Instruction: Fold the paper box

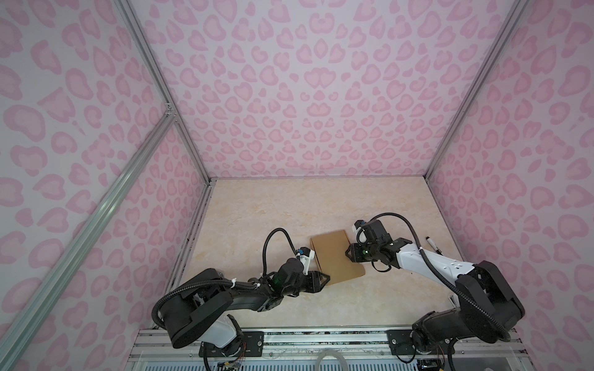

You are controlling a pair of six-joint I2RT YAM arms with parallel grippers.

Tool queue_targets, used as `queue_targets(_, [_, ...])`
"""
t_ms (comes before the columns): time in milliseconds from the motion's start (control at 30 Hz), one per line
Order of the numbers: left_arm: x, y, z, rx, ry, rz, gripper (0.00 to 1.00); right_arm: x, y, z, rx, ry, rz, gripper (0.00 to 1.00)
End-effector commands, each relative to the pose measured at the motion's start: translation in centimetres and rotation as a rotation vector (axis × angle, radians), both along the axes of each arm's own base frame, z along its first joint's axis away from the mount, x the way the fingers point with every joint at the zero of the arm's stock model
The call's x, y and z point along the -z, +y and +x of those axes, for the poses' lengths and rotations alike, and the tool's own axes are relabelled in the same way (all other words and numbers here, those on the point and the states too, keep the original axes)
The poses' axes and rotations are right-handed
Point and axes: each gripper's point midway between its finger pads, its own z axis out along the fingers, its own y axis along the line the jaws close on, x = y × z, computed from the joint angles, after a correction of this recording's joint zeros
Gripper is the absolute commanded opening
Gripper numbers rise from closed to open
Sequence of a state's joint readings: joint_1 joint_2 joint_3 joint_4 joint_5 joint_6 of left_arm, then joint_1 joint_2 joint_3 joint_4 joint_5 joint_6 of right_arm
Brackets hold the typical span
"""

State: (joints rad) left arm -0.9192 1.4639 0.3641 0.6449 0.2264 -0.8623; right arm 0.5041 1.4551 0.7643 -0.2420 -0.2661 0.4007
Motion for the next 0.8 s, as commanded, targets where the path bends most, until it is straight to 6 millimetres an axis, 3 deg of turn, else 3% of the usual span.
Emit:
queue_targets(0, [-0.8, 0.0, 0.5, -0.014, -0.037, -0.015, 0.48, 0.6, -0.3, -0.8, 0.0, 0.036, -0.013, 0.44])
queue_targets(367, [-1.4, 0.6, 0.5, -0.012, -0.059, 0.0, 0.5, -1.6, -1.2, -1.7, 0.012, 0.012, -0.022, 0.49])
queue_targets(767, [-0.6, 0.7, 0.4, -0.003, -0.042, 0.012, 0.5, -1.6, -2.2, -5.9, 0.017, 0.051, 0.009, 0.55])
